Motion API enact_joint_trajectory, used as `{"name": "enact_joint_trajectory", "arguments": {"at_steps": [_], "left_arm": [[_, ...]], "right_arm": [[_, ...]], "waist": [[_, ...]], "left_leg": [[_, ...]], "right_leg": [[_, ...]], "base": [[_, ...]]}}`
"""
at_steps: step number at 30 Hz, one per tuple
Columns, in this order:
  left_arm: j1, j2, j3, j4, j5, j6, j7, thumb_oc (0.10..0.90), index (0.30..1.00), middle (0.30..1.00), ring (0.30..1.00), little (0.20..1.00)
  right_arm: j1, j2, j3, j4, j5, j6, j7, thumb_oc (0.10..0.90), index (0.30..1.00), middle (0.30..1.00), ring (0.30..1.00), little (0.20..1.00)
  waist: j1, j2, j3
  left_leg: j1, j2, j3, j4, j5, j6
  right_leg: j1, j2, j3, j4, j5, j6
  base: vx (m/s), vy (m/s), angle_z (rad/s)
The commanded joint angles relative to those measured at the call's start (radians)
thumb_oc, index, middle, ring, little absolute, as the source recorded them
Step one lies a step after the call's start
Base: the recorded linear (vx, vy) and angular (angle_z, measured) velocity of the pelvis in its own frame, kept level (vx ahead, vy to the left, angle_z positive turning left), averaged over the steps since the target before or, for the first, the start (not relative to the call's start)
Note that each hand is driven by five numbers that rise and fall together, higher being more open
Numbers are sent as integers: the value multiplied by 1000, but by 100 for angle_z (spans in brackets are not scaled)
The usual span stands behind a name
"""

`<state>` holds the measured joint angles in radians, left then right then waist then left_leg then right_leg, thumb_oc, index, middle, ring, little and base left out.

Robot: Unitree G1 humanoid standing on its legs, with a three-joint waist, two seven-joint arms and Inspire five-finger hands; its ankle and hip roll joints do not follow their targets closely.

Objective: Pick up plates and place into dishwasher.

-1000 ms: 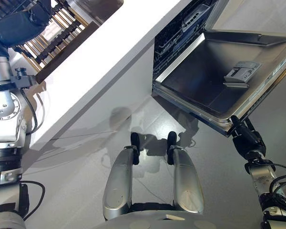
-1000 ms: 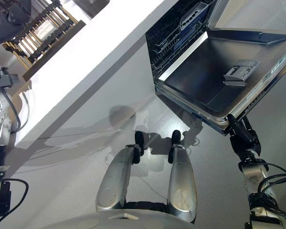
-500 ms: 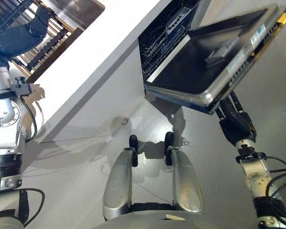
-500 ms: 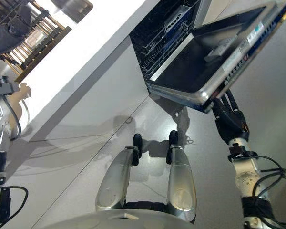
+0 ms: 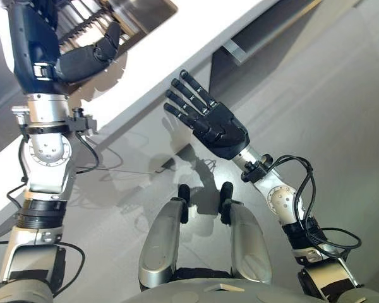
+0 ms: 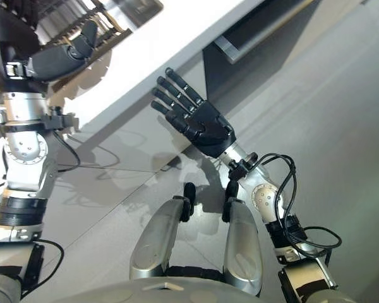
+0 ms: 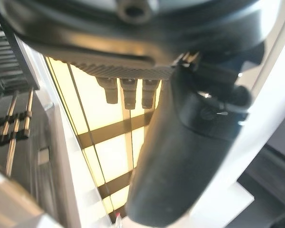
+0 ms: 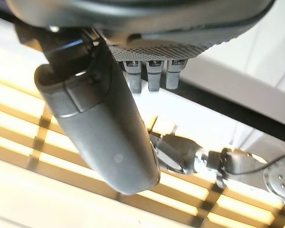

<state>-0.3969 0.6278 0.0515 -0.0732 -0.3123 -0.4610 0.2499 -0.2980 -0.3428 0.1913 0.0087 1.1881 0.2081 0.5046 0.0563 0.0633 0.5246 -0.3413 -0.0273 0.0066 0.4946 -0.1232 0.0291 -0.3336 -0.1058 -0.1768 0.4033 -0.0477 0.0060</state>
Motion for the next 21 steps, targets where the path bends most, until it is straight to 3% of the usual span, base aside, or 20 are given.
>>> {"name": "enact_joint_trajectory", "arguments": {"at_steps": [1, 10, 17, 21], "left_arm": [[65, 56, 71, 80, -22, -65, 1, 800, 900, 900, 900, 900], [98, 51, 77, 76, -23, -67, -8, 800, 900, 900, 900, 900], [166, 2, 94, 69, -45, -76, -42, 800, 900, 900, 900, 900], [197, -27, 93, 70, -80, -42, -70, 800, 900, 900, 900, 900]], "right_arm": [[-113, 95, -66, -132, 58, -56, 63, 800, 900, 900, 900, 900], [-56, 98, -97, -128, 51, -106, 80, 800, 900, 900, 900, 900], [30, 101, -151, -143, 0, -119, 126, 800, 900, 900, 900, 900], [63, 84, -174, -137, -45, -148, 116, 800, 900, 900, 900, 900]], "waist": [[43, -77, -5], [44, -95, -35], [28, -100, -110], [17, -97, -166]], "left_leg": [[79, -70, 67, -50, -76, 82], [137, -65, 59, -106, -71, 81], [229, -68, 42, -230, -42, 68], [280, -65, 36, -317, -16, 52]], "right_leg": [[87, 4, 3, 26, -67, 43], [142, 10, -14, -28, -61, 53], [214, 27, -15, -134, -50, 67], [253, 40, -13, -199, -46, 72]], "base": [[34, -38, 4], [6, -25, 3], [0, 0, 0], [-23, -10, 2]]}}
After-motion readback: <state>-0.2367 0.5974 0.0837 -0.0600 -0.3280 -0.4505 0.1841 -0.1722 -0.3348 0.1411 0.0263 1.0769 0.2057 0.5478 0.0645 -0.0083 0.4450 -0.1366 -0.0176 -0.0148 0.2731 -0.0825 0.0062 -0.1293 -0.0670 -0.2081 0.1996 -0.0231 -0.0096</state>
